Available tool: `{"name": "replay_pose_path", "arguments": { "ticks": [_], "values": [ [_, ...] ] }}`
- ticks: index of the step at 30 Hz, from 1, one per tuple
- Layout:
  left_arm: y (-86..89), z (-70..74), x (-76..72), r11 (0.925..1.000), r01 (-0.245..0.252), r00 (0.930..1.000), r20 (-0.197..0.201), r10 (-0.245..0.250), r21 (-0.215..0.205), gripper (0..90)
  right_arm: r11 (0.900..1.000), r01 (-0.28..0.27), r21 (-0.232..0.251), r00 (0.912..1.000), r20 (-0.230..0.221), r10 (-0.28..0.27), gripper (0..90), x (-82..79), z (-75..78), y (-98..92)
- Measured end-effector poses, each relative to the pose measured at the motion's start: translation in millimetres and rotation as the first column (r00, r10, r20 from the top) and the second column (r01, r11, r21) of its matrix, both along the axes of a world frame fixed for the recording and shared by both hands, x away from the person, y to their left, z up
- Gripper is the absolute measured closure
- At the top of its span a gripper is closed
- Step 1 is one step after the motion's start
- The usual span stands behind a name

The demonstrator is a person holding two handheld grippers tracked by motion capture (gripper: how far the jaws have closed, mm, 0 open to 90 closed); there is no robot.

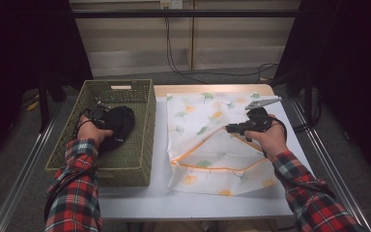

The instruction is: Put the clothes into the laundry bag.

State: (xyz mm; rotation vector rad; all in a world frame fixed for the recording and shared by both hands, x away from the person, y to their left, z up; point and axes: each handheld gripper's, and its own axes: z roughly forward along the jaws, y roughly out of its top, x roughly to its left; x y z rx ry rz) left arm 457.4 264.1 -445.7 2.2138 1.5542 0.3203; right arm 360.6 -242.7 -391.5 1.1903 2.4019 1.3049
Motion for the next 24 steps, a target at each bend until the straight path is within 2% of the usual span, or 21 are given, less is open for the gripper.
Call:
{"name": "replay_pose_path", "arguments": {
  "ticks": [2,4,6,10,14,18,20,22,24],
  "values": [
    [-0.4,1.2,0.3,0.9997,-0.023,0.9997,0.000,0.023,-0.008,56.8,1.000,0.000,-0.002,1.0000,0.001,0.000,90.0,0.4,-0.6,-0.7],
    [-0.3,4.1,0.7,0.9999,-0.015,0.9998,-0.013,0.015,0.000,57.3,1.000,0.004,0.002,1.0000,-0.002,-0.004,90.0,0.6,-0.8,-1.3],
    [-0.8,8.4,0.7,0.9994,-0.022,0.9992,-0.034,0.021,-0.026,57.6,1.000,0.006,0.002,1.0000,-0.004,-0.006,90.0,0.6,-0.2,-2.4],
    [1.9,18.3,-0.8,0.9954,-0.053,0.9977,-0.046,0.050,-0.079,57.9,1.000,0.009,0.004,1.0000,0.000,-0.009,90.0,2.2,0.0,-4.9],
    [3.1,35.6,-4.3,0.9923,-0.038,0.9981,-0.052,0.032,-0.118,58.0,1.000,0.012,0.005,0.9999,0.001,-0.012,90.0,2.7,-0.4,-5.4],
    [5.2,54.2,-7.3,0.9823,-0.039,0.9966,-0.078,0.025,-0.183,58.0,1.000,0.012,0.005,0.9999,0.004,-0.012,90.0,2.3,-0.7,-5.4],
    [4.8,61.8,-8.5,0.9822,-0.021,0.9962,-0.087,0.004,-0.187,58.0,1.000,0.012,0.006,0.9999,0.005,-0.012,90.0,2.0,-0.6,-5.4],
    [2.4,72.6,-10.8,0.9822,-0.004,0.9971,-0.076,-0.010,-0.188,58.0,1.000,0.011,0.003,0.9999,0.002,-0.011,90.0,2.0,-0.7,-4.7],
    [2.2,81.6,-12.1,0.9777,0.002,0.9974,-0.070,-0.017,-0.210,58.0,1.000,0.010,0.004,0.9999,0.002,-0.010,90.0,2.1,-0.6,-4.2]
  ]
}}
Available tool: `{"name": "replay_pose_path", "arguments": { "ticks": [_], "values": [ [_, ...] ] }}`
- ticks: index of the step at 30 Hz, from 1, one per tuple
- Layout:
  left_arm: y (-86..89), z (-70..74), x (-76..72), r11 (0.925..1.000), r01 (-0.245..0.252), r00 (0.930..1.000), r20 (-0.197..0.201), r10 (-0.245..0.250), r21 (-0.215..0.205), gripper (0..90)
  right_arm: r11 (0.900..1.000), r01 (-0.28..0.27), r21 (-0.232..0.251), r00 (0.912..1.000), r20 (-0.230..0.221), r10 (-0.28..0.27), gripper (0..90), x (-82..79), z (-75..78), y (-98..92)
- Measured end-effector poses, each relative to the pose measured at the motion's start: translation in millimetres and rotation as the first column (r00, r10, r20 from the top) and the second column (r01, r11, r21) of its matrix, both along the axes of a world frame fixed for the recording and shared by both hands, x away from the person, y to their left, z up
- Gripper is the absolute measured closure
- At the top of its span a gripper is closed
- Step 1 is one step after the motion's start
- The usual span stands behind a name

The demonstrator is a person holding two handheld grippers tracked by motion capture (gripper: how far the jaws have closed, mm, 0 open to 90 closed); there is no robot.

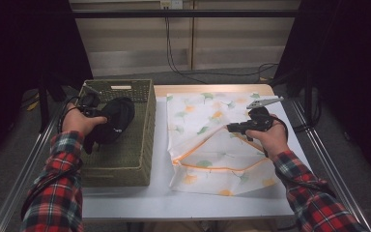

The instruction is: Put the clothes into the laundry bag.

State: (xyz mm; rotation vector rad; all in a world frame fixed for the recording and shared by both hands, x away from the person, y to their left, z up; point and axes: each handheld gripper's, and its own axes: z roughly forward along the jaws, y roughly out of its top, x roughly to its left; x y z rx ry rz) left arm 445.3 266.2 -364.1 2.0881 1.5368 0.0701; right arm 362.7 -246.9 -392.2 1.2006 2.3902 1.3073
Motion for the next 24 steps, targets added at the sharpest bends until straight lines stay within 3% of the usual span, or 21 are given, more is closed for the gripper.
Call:
{"name": "replay_pose_path", "arguments": {
  "ticks": [5,8,13,15,24],
  "values": [
    [-5.4,22.9,-3.7,0.9993,0.027,0.9994,0.023,-0.027,-0.024,58.0,1.000,0.002,0.000,1.0000,-0.001,-0.002,90.0,0.3,0.1,1.2],
    [-9.1,30.6,-5.5,0.9981,0.031,0.9993,0.020,-0.030,-0.052,58.0,1.000,0.000,-0.002,1.0000,0.002,0.000,90.0,1.2,-0.8,1.7],
    [-17.0,39.3,-8.1,0.9963,0.067,0.9977,0.012,-0.067,-0.053,58.1,1.000,-0.001,-0.003,1.0000,-0.007,0.001,90.0,1.6,-2.8,2.7],
    [-19.9,44.0,-9.4,0.9950,0.075,0.9970,0.026,-0.073,-0.066,58.1,1.000,0.002,-0.003,1.0000,-0.007,-0.002,90.0,1.6,-2.7,2.6],
    [-35.5,65.2,-17.1,0.9832,0.153,0.9875,0.053,-0.149,-0.099,58.1,1.000,0.001,-0.006,1.0000,0.004,-0.001,90.0,2.6,0.3,3.0]
  ]
}}
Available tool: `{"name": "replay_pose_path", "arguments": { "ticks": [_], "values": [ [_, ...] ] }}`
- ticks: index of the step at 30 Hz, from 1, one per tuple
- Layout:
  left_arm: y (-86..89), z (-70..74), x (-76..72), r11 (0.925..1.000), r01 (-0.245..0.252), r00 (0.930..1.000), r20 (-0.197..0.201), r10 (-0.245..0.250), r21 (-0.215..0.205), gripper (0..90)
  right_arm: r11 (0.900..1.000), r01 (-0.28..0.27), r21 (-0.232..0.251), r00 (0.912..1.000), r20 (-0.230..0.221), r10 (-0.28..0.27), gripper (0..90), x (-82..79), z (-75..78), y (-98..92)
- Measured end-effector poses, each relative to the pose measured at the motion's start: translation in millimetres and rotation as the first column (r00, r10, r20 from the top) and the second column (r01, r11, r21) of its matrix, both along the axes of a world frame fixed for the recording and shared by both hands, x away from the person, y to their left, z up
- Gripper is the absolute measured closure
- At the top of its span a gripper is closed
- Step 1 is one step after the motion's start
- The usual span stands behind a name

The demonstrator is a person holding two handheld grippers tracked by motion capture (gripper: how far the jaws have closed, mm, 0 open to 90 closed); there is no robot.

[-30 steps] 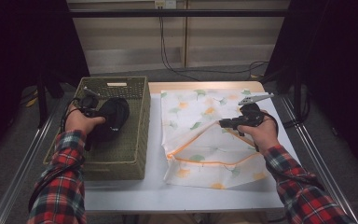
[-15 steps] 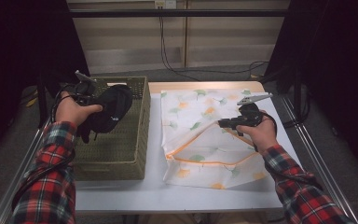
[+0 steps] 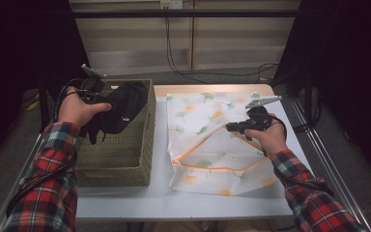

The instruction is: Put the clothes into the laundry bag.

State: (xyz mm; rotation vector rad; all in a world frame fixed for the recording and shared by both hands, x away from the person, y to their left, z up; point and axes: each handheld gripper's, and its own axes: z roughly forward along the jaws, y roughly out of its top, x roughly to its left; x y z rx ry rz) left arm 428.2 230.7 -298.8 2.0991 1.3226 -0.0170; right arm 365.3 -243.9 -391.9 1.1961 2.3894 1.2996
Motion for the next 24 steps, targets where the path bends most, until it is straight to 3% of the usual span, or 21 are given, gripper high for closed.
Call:
{"name": "replay_pose_path", "arguments": {
  "ticks": [7,12,24],
  "values": [
    [-16.4,15.0,-4.8,0.9969,0.079,0.9969,0.001,-0.079,0.005,58.1,1.000,0.003,0.003,1.0000,-0.001,-0.003,90.0,0.2,1.2,0.9],
    [-23.4,21.0,-7.0,0.9958,0.091,0.9958,0.009,-0.091,0.004,58.1,1.000,-0.002,0.005,1.0000,0.002,0.002,90.0,-0.5,1.3,1.1],
    [-38.7,23.2,-11.5,0.9862,0.166,0.9862,0.006,-0.166,0.000,58.1,1.000,0.000,-0.006,1.0000,0.005,0.000,90.0,0.7,3.4,0.5]
  ]
}}
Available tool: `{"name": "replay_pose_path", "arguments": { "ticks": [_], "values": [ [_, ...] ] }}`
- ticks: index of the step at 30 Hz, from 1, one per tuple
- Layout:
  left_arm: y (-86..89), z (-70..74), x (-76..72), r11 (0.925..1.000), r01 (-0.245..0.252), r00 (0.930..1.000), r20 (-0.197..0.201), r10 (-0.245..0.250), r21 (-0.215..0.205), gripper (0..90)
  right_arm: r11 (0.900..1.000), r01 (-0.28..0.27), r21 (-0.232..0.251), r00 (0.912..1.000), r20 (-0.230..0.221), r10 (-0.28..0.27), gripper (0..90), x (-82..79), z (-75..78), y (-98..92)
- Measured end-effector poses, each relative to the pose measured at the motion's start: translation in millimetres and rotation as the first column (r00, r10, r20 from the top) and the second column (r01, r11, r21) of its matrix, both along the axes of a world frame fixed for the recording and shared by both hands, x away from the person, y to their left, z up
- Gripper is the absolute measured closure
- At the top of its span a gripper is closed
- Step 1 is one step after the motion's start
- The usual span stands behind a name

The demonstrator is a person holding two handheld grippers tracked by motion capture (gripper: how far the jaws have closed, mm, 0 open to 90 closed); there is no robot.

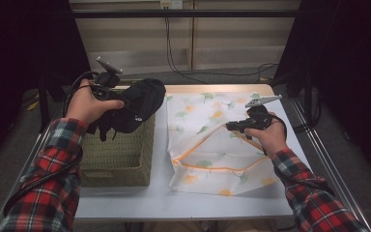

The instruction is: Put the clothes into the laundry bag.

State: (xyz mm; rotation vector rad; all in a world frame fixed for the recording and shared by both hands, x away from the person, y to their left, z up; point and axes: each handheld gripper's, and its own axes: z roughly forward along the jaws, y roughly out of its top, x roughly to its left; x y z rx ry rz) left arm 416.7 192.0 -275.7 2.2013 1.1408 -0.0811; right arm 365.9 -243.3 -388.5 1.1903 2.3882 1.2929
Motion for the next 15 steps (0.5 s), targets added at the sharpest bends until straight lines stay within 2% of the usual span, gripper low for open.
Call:
{"name": "replay_pose_path", "arguments": {
  "ticks": [9,15],
  "values": [
    [-15.6,1.7,-3.9,0.9980,0.063,0.9980,-0.005,-0.063,0.007,58.1,1.000,-0.006,-0.003,1.0000,-0.002,0.006,90.0,1.0,-0.6,0.8],
    [-26.8,1.6,-7.4,0.9938,0.111,0.9938,-0.009,-0.111,0.001,58.0,1.000,-0.005,0.003,1.0000,-0.005,0.005,90.0,1.6,-1.0,0.3]
  ]
}}
